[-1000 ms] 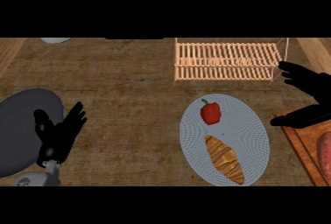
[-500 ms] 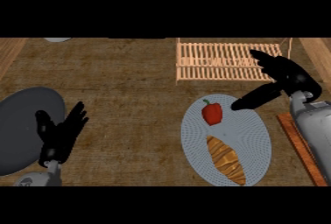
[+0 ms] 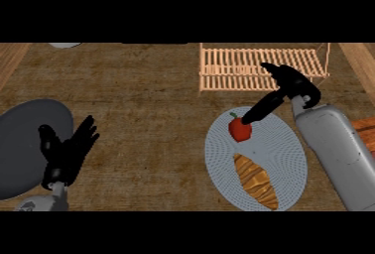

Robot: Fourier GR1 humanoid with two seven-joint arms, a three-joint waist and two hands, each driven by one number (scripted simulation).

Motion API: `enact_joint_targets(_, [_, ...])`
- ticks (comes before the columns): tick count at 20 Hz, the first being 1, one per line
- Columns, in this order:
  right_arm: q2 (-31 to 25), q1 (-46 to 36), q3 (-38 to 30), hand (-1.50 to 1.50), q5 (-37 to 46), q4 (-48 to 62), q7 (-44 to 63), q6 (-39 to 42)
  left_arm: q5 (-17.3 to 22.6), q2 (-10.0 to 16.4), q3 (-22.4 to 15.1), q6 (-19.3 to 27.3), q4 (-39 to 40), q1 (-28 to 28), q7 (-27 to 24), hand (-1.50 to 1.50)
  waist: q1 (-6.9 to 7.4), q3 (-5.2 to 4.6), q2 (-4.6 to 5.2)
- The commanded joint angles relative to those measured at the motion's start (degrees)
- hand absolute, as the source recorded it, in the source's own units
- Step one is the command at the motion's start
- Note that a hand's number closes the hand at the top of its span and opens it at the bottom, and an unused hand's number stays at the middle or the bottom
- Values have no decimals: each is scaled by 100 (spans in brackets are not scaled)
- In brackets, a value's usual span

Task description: Pick the bell pepper from the placemat and place it in the tiered shelf

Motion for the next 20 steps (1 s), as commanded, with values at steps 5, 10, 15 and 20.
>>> enact_joint_targets(5, [434, 240, 359, -150, 532, -82, 683, -37, -3, -9, 128, -252, 116, 244, -50, 0, -57, -28, 3])
enact_joint_targets(10, [295, 320, 355, -150, 708, -166, 776, 204, -148, -113, 199, -118, 482, -119, 27, 0, -112, -29, 2])
enact_joint_targets(15, [672, 390, 382, -150, 1094, 5, 715, -41, -149, -87, 224, -111, 12, -77, 380, 0, -68, -26, 2])
enact_joint_targets(20, [759, 431, 341, -150, 1403, 273, 511, -55, -347, -313, 143, -26, -122, 220, 29, 0, -36, -26, 6])
